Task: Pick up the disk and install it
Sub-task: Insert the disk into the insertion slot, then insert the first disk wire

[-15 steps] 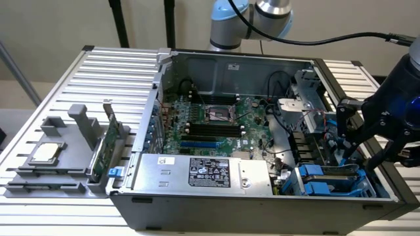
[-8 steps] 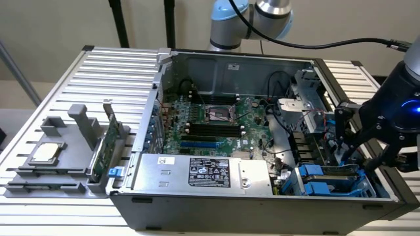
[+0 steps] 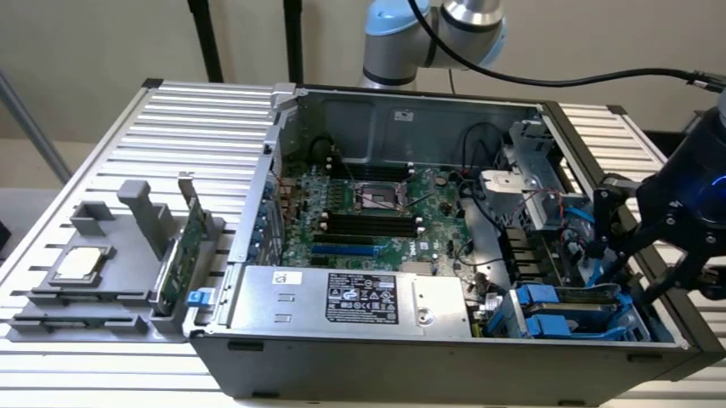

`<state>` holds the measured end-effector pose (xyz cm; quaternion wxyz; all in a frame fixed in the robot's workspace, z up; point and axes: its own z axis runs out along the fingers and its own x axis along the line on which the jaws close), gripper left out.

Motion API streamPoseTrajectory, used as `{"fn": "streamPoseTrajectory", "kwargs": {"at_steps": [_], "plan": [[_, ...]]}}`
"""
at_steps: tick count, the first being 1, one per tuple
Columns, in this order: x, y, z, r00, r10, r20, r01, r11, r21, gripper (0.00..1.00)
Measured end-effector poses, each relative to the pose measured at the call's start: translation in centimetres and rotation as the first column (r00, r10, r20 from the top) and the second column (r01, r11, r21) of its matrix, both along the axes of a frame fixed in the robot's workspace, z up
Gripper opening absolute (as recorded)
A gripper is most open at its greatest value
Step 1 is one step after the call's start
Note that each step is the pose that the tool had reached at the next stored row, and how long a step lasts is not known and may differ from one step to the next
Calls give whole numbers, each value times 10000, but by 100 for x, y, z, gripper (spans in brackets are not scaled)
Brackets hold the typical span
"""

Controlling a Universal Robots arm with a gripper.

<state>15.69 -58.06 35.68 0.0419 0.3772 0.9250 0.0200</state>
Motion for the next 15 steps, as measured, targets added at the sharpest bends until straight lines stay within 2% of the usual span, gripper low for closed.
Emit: {"fn": "streamPoseTrajectory", "kwargs": {"at_steps": [5, 10, 12, 14, 15], "plan": [[3, -34, -14, 9996, -283, 0, 283, 9996, 2, 42], [2, -41, -26, 9988, -492, -9, 492, 9988, -3, 42], [2, -41, -29, 9988, -498, -17, 498, 9988, -1, 33], [3, -40, -29, 9988, -498, -21, 498, 9988, 0, 33], [3, -40, -29, 9988, -498, -24, 498, 9988, 0, 27]]}}
